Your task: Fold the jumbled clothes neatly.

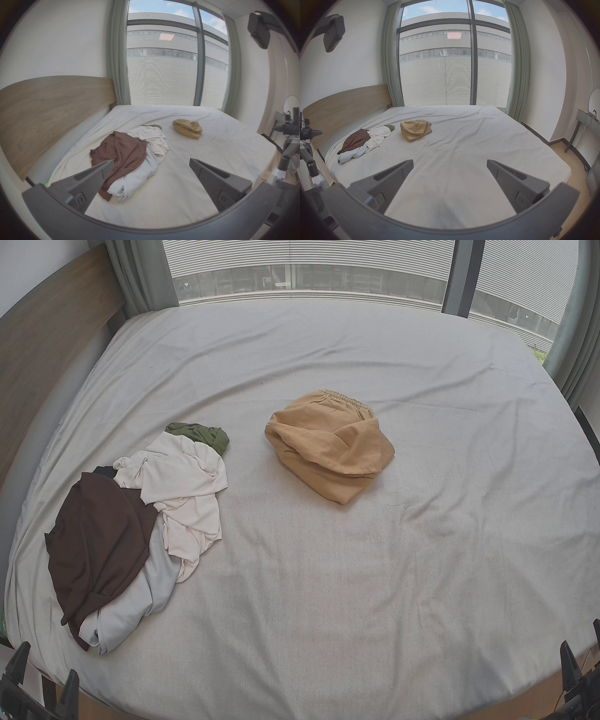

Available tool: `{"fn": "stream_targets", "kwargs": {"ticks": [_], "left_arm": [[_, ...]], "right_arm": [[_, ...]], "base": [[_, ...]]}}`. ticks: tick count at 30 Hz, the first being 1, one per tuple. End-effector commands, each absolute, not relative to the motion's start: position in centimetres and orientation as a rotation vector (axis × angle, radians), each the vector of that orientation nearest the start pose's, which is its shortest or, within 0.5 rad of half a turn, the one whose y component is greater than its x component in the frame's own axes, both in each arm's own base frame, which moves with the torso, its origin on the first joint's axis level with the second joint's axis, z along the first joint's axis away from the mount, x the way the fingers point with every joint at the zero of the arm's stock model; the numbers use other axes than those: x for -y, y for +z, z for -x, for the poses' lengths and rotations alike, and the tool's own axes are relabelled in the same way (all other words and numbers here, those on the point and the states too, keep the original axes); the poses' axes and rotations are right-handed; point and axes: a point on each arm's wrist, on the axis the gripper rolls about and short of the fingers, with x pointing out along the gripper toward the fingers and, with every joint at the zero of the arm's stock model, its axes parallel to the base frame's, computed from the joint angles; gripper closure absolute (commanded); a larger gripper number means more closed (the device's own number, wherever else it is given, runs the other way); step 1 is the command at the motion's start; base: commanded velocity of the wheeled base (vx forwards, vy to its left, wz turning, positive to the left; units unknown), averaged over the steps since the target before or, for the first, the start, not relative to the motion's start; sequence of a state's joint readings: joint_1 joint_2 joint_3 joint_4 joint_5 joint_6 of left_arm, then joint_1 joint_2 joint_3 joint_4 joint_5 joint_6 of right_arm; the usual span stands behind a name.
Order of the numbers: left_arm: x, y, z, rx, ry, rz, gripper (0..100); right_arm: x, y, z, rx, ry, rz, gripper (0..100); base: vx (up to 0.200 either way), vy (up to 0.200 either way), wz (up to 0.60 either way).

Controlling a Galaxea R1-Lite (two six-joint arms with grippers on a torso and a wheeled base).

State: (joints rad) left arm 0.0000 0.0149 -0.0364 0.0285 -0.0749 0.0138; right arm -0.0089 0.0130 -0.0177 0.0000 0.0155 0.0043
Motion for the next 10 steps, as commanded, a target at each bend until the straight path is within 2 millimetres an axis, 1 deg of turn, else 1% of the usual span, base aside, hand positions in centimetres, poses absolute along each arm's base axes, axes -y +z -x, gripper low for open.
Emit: {"fn": "stream_targets", "kwargs": {"ticks": [1, 5, 10], "left_arm": [[-0.04, 7.61, 2.28, 0.006, 0.029, -0.008, 0], [0.03, 7.63, 2.28, 0.003, -0.015, -0.014, 0], [0.03, 7.60, 2.27, 0.003, -0.014, -0.009, 0]], "right_arm": [[-0.06, 7.61, 2.23, -0.006, 0.009, -0.003, 0], [-0.06, 7.60, 2.25, -0.005, 0.012, -0.003, 0], [-0.06, 7.61, 2.23, -0.006, 0.012, -0.003, 0]], "base": [[0.000, 0.000, 0.00], [0.000, 0.000, 0.00], [0.000, 0.000, 0.00]]}}
